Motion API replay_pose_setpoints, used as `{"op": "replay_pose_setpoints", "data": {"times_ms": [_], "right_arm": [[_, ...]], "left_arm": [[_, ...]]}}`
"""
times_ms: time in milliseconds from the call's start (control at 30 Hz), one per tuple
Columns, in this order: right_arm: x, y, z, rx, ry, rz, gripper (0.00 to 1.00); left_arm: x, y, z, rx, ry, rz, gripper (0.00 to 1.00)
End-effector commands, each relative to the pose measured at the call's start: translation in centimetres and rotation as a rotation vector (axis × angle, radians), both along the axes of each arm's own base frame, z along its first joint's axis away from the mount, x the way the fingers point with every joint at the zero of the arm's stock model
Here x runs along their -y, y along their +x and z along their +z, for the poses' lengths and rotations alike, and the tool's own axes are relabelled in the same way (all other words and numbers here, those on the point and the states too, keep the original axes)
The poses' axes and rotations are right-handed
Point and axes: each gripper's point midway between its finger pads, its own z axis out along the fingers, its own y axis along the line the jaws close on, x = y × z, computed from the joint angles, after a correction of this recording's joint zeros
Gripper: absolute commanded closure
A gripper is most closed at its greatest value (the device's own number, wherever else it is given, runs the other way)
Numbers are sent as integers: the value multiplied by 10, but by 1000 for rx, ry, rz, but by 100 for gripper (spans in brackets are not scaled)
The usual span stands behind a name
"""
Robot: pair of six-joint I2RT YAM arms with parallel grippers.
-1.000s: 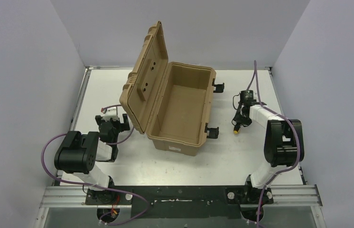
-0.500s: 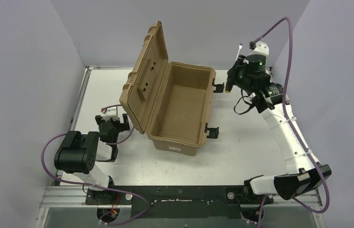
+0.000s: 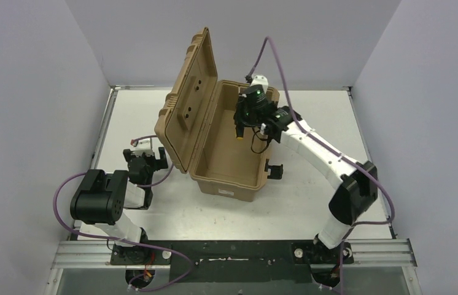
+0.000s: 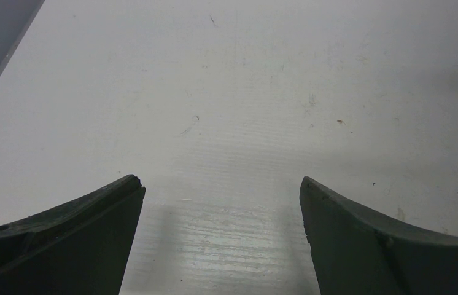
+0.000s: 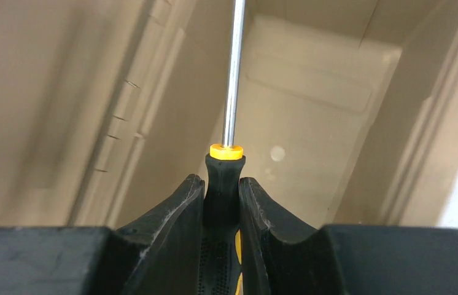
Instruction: Put the screwdriver in the bin
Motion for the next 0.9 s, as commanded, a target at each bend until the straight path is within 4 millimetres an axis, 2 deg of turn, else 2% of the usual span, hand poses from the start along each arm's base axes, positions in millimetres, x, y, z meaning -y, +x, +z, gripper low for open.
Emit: {"op": "replay_pose_setpoints", "data": {"times_ms": [0, 67, 200, 333, 433, 567, 633, 700, 767, 867], "right_arm": [[-24, 9, -56, -93, 38, 30, 100], [-30, 7, -86, -148, 7, 38, 100], [-25, 8, -143, -227, -73, 4, 100], [-20, 8, -189, -293, -142, -16, 100], [-20, 7, -215, -338, -175, -13, 100], [-16, 6, -233, -363, -207, -28, 100], [-13, 6, -237, -367, -218, -38, 94], [-11, 6, -238, -367, -225, -47, 81], [-11, 7, -235, -363, -227, -50, 61], [-9, 9, -222, -347, -232, -57, 46]], "left_arm": [[1, 9, 19, 70, -11, 5, 3], [1, 9, 19, 71, -10, 5, 3], [1, 9, 19, 70, -10, 5, 3], [1, 9, 19, 70, -10, 5, 3], [1, 9, 19, 70, -10, 5, 3], [1, 9, 19, 70, -10, 5, 3], [1, 9, 20, 71, -10, 5, 3], [1, 9, 19, 69, -9, 5, 3], [1, 9, 19, 70, -10, 5, 3], [1, 9, 19, 70, -9, 5, 3]]}}
